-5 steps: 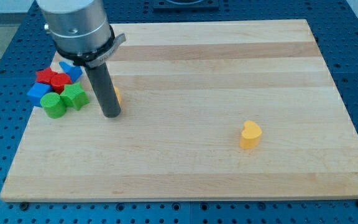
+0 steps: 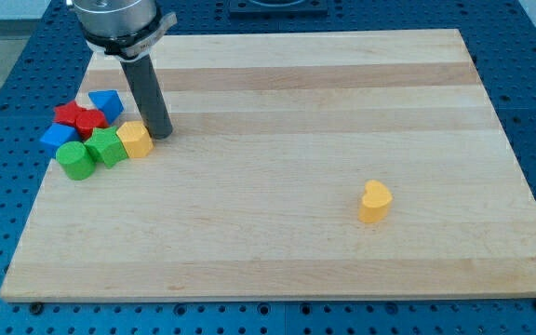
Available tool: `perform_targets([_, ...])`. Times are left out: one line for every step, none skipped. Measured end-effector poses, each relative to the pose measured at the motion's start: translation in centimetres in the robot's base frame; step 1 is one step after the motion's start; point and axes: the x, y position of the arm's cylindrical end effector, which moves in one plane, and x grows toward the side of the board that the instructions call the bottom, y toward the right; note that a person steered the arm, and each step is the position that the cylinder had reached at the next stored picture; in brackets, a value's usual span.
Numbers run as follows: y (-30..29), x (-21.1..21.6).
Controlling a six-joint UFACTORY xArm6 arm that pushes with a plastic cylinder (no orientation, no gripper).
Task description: Move the yellow hexagon to the right of the blue triangle
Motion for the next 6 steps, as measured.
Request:
perform_targets([4.6,0.2])
perform_targets([5.6,3.2])
perform_targets([2.2,4.2])
perform_targets([-1.9,4.2])
perform_targets([-3.2,2.5])
perform_targets([-3.3,-0.5])
